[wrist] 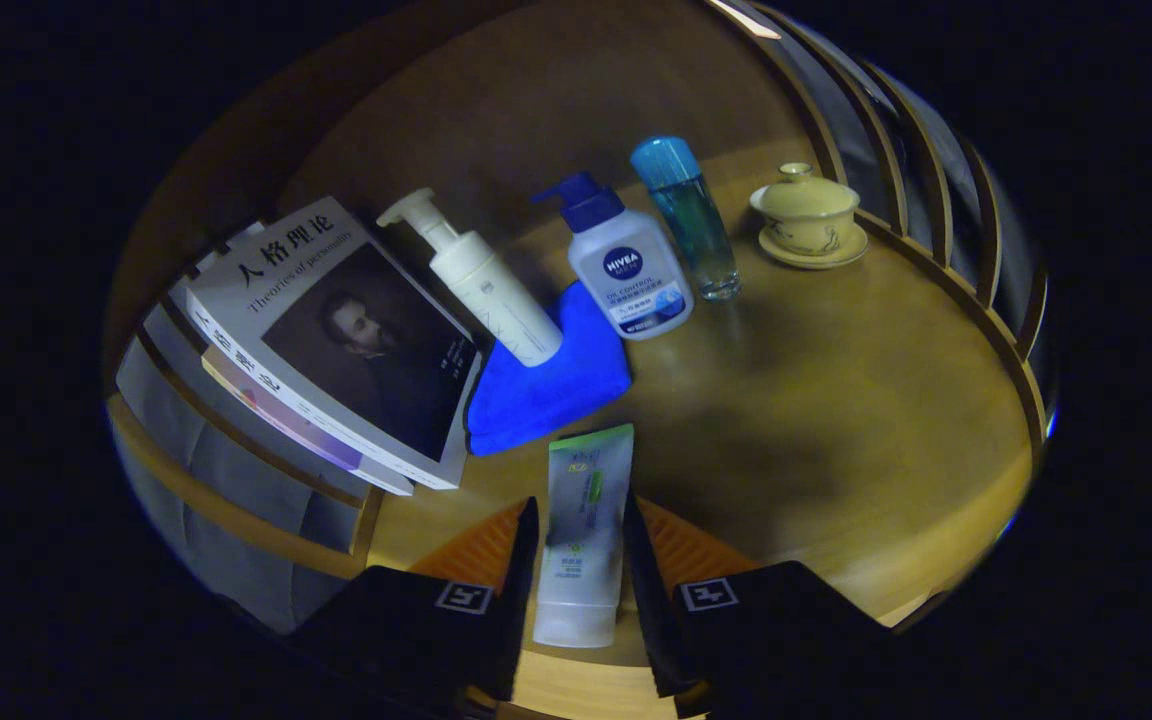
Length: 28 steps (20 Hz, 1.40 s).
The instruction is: Pull open the drawer, take out the items inside it, and place them on the countertop above the cabinet.
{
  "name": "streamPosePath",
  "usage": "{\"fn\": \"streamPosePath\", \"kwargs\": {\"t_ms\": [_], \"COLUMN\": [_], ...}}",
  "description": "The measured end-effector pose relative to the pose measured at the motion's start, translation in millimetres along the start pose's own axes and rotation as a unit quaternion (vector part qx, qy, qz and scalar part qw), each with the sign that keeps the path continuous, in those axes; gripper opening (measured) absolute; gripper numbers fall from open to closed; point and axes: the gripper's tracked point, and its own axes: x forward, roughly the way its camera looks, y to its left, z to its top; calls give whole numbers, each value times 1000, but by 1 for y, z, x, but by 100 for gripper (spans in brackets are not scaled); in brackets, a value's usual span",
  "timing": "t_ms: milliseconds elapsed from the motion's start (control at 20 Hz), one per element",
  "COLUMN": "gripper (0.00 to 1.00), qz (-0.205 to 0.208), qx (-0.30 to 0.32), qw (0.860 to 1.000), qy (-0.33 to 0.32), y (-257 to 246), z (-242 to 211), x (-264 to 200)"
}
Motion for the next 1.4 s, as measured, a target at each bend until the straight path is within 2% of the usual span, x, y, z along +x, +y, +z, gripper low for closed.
{"fn": "streamPosePath", "kwargs": {"t_ms": [150,350,600,750,1000,1100,1250,1400], "gripper": [100,98,98,97,98,98,98,98], "qz": [-6,-15,-18,-16,-29,-31,-27,-23], "qx": [-25,-79,-130,-146,-200,-223,-244,-252], "qw": [1000,995,978,965,933,924,918,921], "qy": [-19,-62,-163,-218,-296,-310,-312,-295], "y": [1,7,17,22,26,29,29,18], "z": [4,8,9,0,-19,-37,-72,-115], "x": [-11,-35,-86,-122,-180,-195,-205,-199]}}
